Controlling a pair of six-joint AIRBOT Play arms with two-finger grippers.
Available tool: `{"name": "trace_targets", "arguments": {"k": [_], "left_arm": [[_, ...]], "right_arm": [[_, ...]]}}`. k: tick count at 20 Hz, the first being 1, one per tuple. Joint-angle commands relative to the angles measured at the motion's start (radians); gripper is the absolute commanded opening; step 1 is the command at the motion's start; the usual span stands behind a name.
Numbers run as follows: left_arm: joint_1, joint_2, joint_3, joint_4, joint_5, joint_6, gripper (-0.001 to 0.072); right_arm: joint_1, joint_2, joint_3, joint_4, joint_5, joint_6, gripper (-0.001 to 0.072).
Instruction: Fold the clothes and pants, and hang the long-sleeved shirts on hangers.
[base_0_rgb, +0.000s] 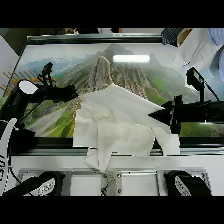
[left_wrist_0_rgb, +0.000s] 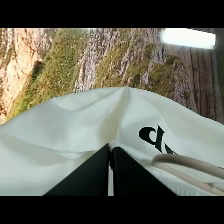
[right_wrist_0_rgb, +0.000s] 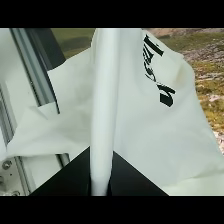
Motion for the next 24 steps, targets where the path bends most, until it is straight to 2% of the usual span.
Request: {"name": "trace_targets", "arguments": {"k": [1, 5, 14, 24], "left_arm": [[-0.040, -0.002, 0.005, 0.006, -0.011, 0.012, 0.0018], [-0.111, -0.002, 0.005, 0.008, -0.002, 0.018, 0.0018], [-0.121, -0.002, -0.010, 0.005, 0.006, 0.018, 0.0019], [-0.123, 0.036, -0.049, -0.031, 0.051, 0.017, 0.0019]], "right_arm": [[0.003, 0.001, 0.000, 0.009, -0.019, 0.001, 0.0028], [0.003, 0.001, 0.000, 0.138, -0.101, -0.032, 0.0029], [0.003, 0.001, 0.000, 0.306, -0.252, -0.032, 0.0029], [0.017, 0.001, 0.000, 0.373, -0.354, -0.031, 0.0029]]}}
